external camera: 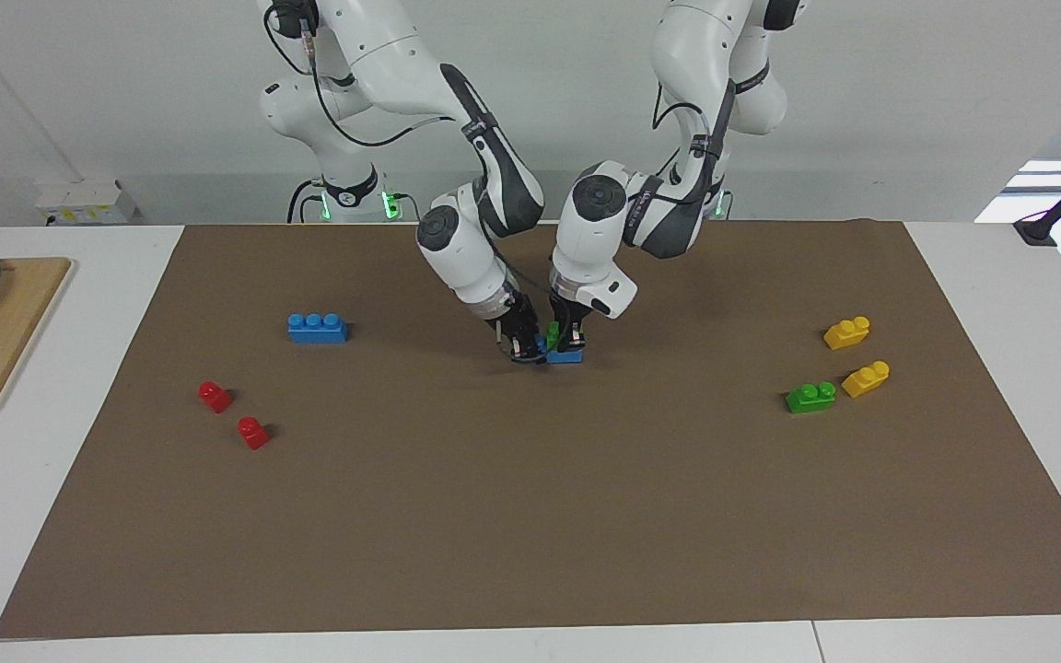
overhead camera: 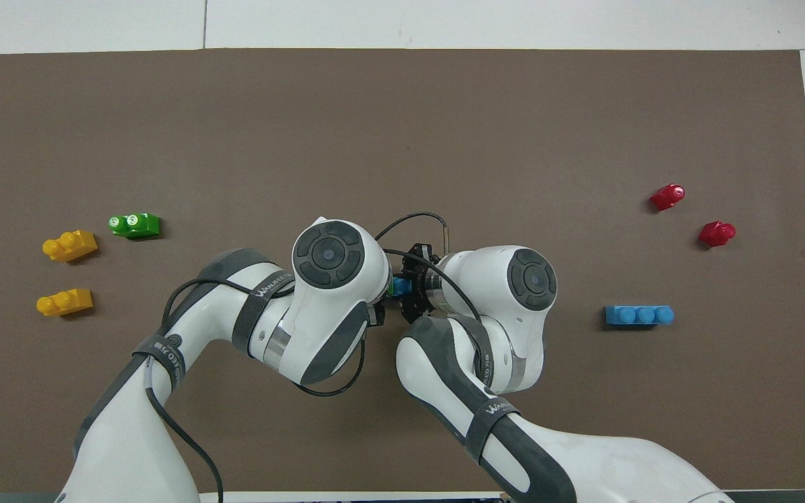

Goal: Remove green block with left arm and hold with right
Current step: 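Pull the green brick off with the left gripper while the right gripper holds blue, then carry the green brick with the left gripper while the right gripper carries blue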

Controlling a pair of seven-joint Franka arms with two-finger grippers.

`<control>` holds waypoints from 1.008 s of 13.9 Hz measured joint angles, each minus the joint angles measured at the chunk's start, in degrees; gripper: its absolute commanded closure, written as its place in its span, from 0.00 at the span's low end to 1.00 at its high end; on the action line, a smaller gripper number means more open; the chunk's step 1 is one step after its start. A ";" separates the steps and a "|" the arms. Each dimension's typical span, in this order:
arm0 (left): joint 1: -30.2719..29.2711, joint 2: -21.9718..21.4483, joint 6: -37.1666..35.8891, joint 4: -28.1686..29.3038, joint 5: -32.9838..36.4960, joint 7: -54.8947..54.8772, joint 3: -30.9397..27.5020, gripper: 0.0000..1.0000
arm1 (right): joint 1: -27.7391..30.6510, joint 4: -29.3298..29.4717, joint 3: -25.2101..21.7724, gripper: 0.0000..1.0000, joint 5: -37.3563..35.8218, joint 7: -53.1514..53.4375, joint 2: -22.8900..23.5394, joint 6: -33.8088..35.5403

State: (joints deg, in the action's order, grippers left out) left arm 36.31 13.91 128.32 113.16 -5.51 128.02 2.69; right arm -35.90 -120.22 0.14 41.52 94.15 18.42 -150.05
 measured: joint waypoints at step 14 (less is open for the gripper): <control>-17.32 -16.88 -25.84 -1.06 0.00 -39.58 -1.11 1.00 | 0.08 -0.08 -0.43 1.00 0.02 0.14 0.24 -0.07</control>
State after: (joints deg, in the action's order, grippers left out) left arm 18.99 -2.97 102.48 112.10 -5.52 88.44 1.58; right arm -35.82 -120.30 -0.29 41.54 94.29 18.66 -150.12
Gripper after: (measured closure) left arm 0.643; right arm 0.656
